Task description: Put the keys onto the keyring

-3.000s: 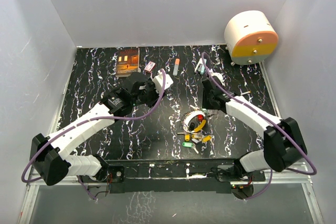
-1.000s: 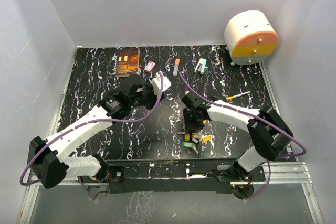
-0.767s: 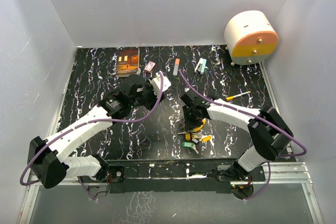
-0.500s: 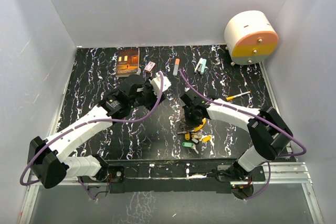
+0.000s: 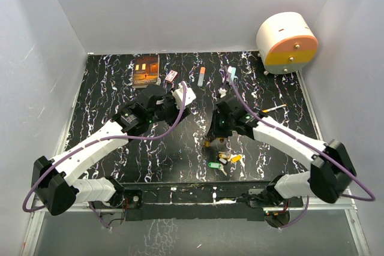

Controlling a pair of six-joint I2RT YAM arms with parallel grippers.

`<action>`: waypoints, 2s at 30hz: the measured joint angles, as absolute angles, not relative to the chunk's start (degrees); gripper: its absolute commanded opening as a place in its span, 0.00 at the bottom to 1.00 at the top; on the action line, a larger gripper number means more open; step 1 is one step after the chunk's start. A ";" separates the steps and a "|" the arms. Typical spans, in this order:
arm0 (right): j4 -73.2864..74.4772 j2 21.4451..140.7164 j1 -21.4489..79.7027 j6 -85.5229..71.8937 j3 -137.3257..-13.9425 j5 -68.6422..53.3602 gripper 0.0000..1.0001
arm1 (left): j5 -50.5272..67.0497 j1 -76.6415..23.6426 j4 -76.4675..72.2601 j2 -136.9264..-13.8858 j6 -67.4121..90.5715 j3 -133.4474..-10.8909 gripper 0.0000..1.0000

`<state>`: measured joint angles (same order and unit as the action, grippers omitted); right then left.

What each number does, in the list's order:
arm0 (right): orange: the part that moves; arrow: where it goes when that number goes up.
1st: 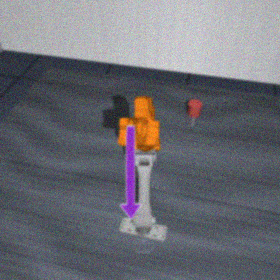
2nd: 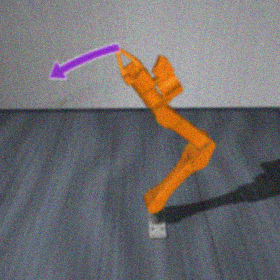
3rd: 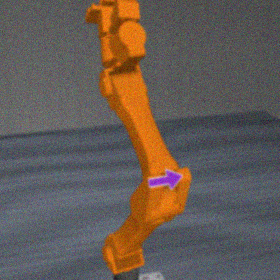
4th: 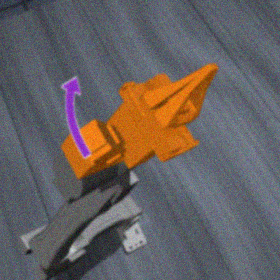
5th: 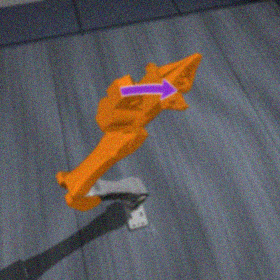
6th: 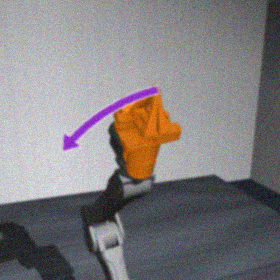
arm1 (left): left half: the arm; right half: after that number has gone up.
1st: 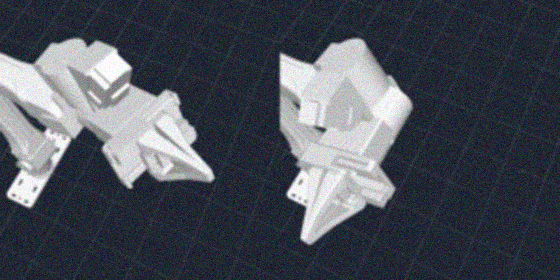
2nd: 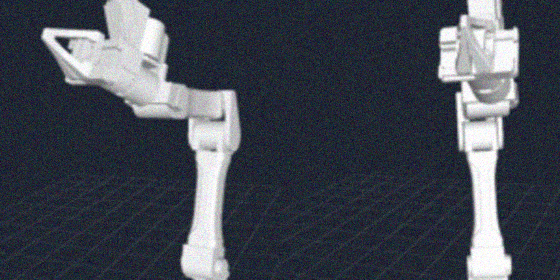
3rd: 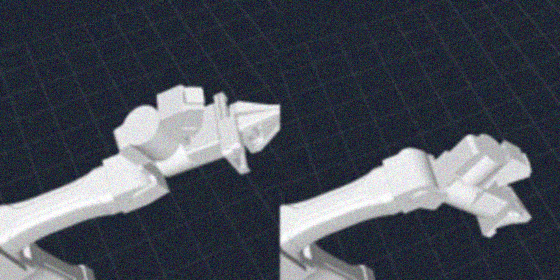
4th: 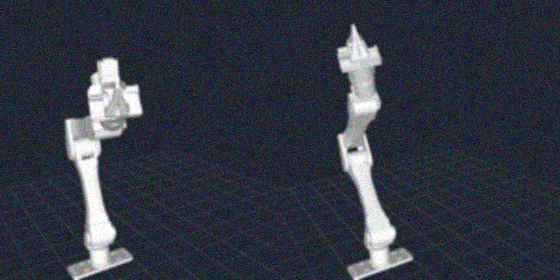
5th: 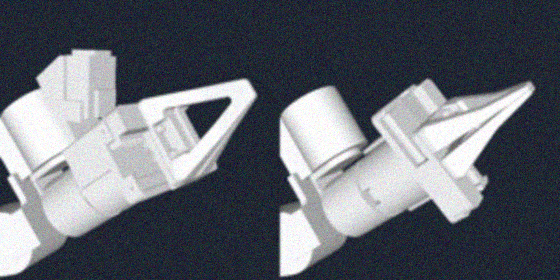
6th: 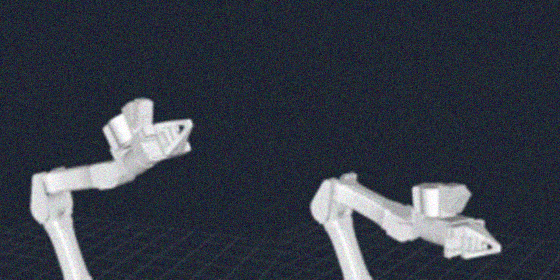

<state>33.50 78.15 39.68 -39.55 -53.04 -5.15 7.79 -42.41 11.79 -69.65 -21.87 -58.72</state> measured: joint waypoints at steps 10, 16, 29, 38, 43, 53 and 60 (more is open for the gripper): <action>26.02 65.95 39.22 -52.40 -49.19 -5.65 0.08 | 10.31 -42.37 12.56 -69.65 -20.38 -59.79 0.46; 24.29 60.75 39.22 -60.80 -48.82 -2.17 0.07 | 13.67 -42.35 13.23 -69.67 -18.63 -61.49 0.44; 25.58 59.07 39.27 -76.73 -50.54 8.12 0.07 | 20.51 -42.44 15.18 -70.83 -15.84 -67.92 0.41; 27.00 60.66 40.69 -82.28 -55.68 11.97 0.07 | 22.94 -45.17 16.29 -74.43 -16.99 -70.22 0.43; 27.27 61.52 41.87 -84.23 -58.30 13.10 0.07 | 21.67 -46.04 16.75 -75.79 -17.98 -70.22 0.45; 27.33 62.72 43.68 -86.76 -58.52 14.06 0.07 | 18.22 -46.74 16.69 -77.06 -18.94 -71.53 0.49; 27.35 62.74 45.52 -88.60 -58.52 15.29 0.07 | 15.88 -47.55 16.25 -77.67 -19.53 -71.90 0.47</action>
<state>27.35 62.74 45.52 -88.60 -58.52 15.29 15.88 -47.55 16.25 -77.67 -19.53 -71.90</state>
